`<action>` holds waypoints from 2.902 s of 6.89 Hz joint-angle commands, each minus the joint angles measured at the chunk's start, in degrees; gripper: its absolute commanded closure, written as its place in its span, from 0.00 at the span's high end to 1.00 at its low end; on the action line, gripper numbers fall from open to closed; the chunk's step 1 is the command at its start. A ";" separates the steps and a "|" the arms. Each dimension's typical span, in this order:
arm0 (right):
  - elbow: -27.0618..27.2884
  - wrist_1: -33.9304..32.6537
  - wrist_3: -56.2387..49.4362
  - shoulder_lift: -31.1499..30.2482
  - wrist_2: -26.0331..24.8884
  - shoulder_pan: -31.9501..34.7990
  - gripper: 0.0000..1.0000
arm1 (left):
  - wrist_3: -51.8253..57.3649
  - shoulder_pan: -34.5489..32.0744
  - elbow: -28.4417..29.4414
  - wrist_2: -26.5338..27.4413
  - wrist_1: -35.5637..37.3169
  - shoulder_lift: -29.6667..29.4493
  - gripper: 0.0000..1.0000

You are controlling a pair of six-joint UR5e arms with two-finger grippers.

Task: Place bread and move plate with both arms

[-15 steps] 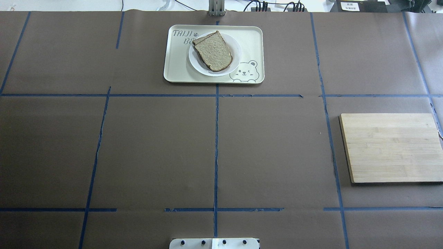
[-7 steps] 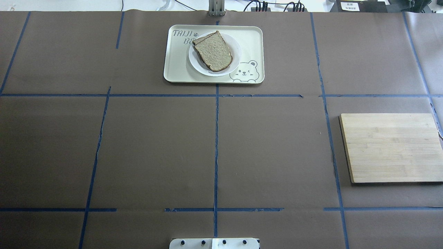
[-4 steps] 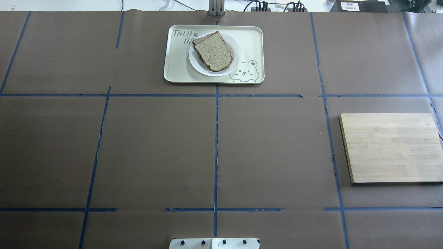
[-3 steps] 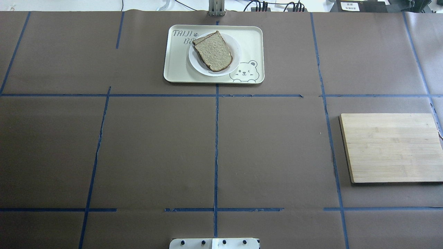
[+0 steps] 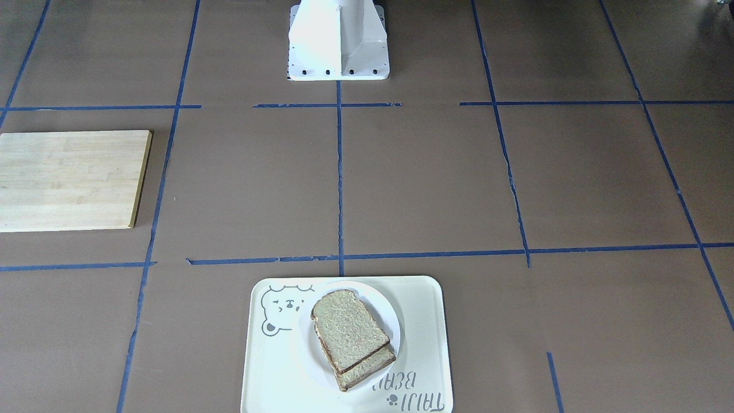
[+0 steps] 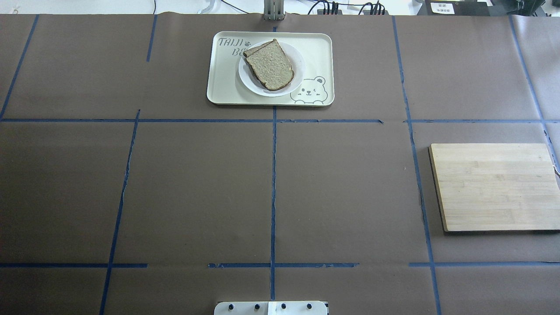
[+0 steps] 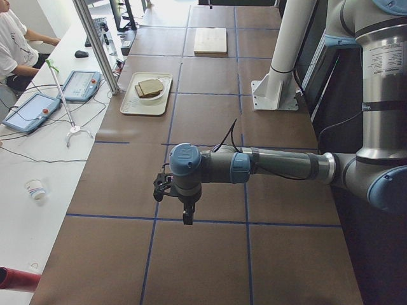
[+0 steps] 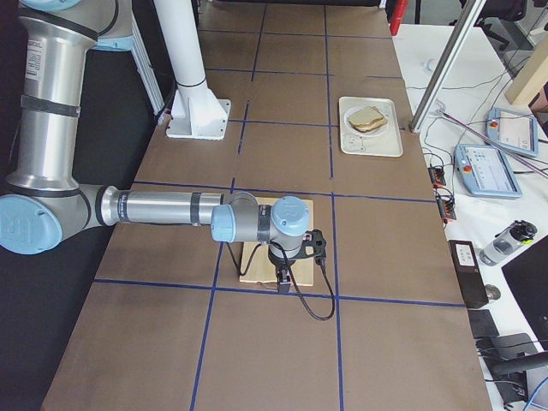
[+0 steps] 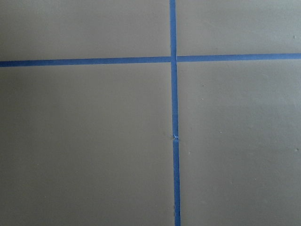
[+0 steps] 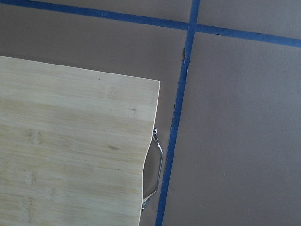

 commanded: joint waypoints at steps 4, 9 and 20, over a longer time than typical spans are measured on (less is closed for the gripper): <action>1.99 -0.76 -1.71 0.28 -0.14 1.08 1.00 | 0.01 0.12 -0.75 0.52 0.18 1.32 1.00; 2.08 -0.85 -3.04 0.11 0.38 1.52 1.00 | 0.01 0.12 -1.28 -0.01 0.09 2.02 1.00; 1.73 -0.85 -3.91 0.20 -0.23 1.87 1.00 | 0.54 0.12 -2.07 0.26 0.27 1.76 1.00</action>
